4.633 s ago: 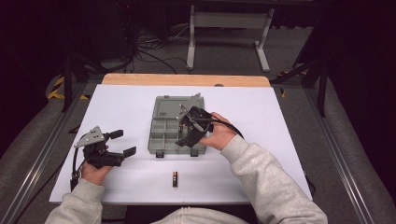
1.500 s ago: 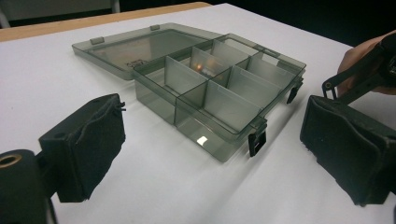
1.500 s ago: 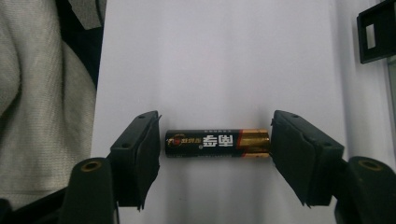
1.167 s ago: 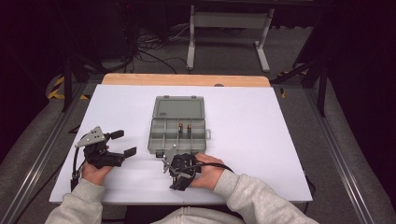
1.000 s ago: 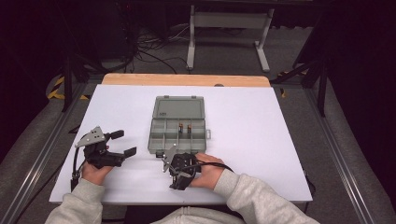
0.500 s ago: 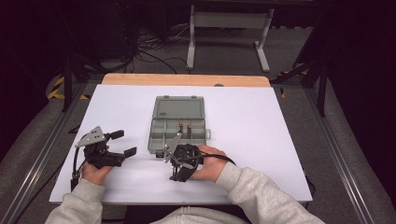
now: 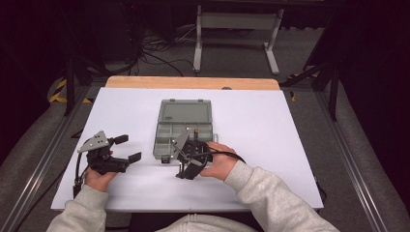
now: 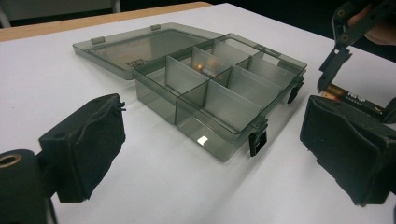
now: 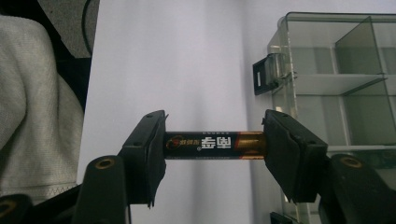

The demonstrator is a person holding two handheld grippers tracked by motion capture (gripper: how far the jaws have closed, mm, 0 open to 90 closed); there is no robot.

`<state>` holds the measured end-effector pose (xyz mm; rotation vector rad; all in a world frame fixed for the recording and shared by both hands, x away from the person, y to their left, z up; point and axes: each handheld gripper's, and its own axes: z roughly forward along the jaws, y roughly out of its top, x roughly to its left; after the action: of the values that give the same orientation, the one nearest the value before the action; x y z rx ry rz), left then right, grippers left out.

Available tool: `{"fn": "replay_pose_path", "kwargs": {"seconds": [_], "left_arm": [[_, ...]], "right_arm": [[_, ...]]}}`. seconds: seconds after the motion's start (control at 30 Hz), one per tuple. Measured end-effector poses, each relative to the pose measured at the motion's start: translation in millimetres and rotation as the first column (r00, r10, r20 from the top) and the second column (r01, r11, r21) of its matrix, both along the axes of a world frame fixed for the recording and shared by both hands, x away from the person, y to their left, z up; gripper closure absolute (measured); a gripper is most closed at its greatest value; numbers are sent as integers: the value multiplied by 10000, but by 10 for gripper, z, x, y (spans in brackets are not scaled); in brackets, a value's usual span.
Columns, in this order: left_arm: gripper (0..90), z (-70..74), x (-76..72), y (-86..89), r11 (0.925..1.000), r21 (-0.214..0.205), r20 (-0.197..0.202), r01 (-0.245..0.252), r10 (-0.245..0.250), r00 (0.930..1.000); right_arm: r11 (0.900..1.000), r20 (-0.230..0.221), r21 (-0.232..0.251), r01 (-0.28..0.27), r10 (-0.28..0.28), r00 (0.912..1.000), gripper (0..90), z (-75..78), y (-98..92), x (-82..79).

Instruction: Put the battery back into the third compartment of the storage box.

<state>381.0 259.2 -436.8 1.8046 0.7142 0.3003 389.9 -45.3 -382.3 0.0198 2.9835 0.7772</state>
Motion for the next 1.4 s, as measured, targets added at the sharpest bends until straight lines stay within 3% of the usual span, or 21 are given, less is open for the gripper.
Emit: {"fn": "replay_pose_path", "kwargs": {"seconds": [0.43,0.73,1.27,1.4], "left_arm": [[70,0,0,0,10000,-5,-23,19,-19,10000],[71,-2,-2,-1,10000,-49,-16,-28,27,10000],[71,-7,0,-4,9999,-102,-54,-31,31,10000],[71,-5,-3,-6,10000,-73,-34,-58,58,10000]], "right_arm": [[9991,183,265,335,-340,9993,412,164,-63,197],[9976,246,197,662,-667,9975,412,234,-103,372],[9893,437,444,1391,-1411,9890,412,306,-211,804],[9854,293,457,1642,-1656,9858,411,316,-248,912]]}}
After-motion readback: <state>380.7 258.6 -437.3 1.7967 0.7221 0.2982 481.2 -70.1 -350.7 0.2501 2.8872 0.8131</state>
